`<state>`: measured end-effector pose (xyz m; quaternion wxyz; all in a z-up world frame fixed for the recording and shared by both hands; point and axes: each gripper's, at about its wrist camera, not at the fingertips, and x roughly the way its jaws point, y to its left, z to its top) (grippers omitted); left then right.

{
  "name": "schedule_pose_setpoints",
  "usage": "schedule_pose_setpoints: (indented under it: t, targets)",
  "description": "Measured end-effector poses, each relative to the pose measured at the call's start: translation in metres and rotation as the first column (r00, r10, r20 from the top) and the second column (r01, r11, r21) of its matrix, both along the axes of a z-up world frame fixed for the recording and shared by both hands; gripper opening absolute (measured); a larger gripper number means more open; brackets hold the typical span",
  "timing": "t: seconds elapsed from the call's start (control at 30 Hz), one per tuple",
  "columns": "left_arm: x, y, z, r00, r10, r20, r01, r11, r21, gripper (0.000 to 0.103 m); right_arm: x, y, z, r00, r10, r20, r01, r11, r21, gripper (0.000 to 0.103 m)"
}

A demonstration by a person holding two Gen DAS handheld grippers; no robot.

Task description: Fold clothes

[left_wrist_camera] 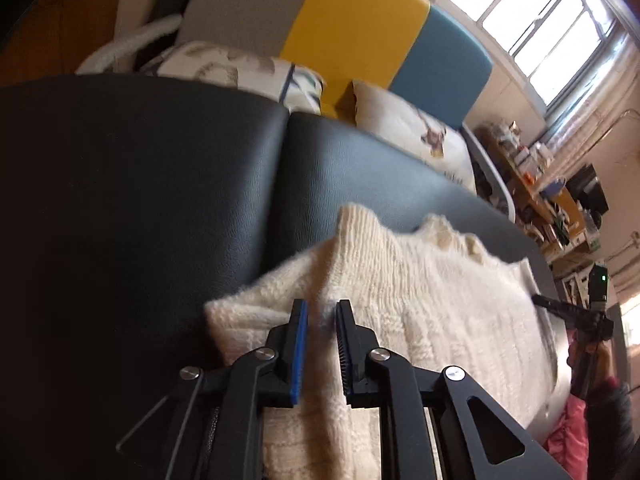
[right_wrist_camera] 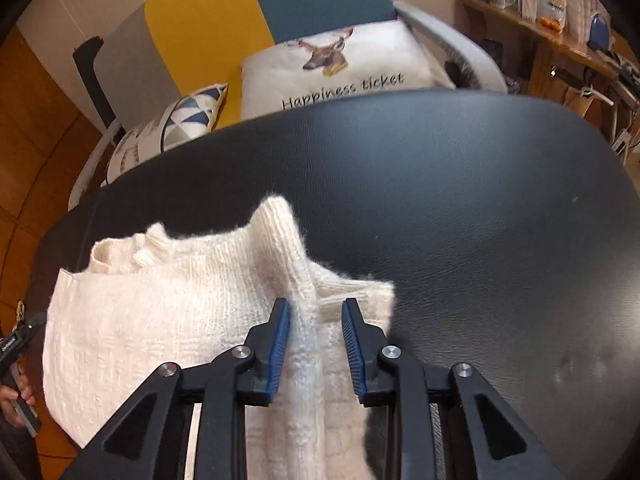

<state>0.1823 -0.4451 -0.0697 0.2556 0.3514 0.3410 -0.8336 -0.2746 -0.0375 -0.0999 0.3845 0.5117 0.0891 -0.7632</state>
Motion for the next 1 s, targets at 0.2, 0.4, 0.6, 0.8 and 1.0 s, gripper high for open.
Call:
schedule_pose_setpoints:
  t: [0.2,0.4,0.6,0.8,1.0]
  targets:
    - [0.001,0.045,0.028,0.990,-0.092,-0.111,0.087,0.995,-0.050,0.039,0.047,0.029,0.021,0.988,0.154,0.011,-0.154,0.987,-0.037,0.027]
    - [-0.028,0.092,-0.017,0.956,-0.274,0.105,0.280,0.959,-0.048,0.038,0.073,0.042,-0.035,0.973,0.151,0.176,-0.166,0.984,0.071,0.027]
    - [-0.006,0.090,-0.017,0.927,-0.320,0.195,0.338,0.939,-0.066,0.037,0.101,0.074,-0.032,0.946,0.203,0.253,-0.197,0.979,-0.046,0.026]
    - [0.008,0.106,0.011,0.903,-0.380,0.203,0.403,0.911,-0.087,0.036,0.111,0.141,-0.017,0.941,0.229,0.250,-0.186,0.965,-0.186,0.026]
    - [-0.069,0.169,0.055,0.818,-0.575,0.002,0.572,0.813,-0.106,0.038,0.083,0.172,-0.025,0.931,0.218,0.291,-0.139,0.953,-0.269,0.028]
